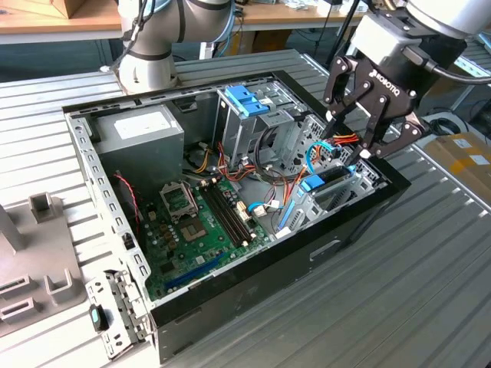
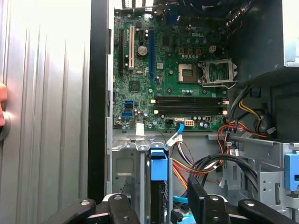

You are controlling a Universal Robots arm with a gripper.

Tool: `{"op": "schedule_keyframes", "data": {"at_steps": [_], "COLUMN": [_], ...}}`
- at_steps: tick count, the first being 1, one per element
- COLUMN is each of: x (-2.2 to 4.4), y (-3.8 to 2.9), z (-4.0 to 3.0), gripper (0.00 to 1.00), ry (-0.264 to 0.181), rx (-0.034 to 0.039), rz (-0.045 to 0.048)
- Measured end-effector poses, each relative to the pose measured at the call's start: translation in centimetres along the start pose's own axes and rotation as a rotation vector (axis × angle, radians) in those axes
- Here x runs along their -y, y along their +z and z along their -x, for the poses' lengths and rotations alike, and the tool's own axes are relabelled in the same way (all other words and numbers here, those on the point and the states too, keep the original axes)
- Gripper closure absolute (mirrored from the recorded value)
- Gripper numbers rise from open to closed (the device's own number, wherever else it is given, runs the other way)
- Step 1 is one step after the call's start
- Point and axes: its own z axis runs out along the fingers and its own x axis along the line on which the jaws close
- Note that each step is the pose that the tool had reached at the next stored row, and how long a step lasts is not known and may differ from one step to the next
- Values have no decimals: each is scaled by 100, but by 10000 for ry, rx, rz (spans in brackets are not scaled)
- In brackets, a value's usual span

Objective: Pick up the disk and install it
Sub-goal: 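Insert the disk into the insertion slot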

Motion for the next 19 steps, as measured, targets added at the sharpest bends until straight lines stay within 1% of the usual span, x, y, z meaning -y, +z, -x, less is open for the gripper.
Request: {"op": "schedule_keyframes", "data": {"at_steps": [3, 4, 5, 6, 7, 8, 9, 10, 13, 16, 19], "x": [-4, -5, -4, -1, 4, 11, 18, 35, 81, 154, 201], "y": [-77, -80, -77, -74, -72, -71, -69, -66, -62, -58, -57], "z": [25, 26, 27, 26, 26, 26, 26, 25, 24, 21, 21], "gripper": [44, 58, 64, 70, 70, 76, 76, 88, 90, 90, 90], "ry": [0, -2, -7, -8, -11, -16, -20, -27, -41, -48, -52], "rx": [4, 32, 69, 83, 90, 97, 101, 104, 104, 106, 106], "rz": [-1, -2, 1, 5, 12, 20, 27, 44, 92, 167, 214]}}
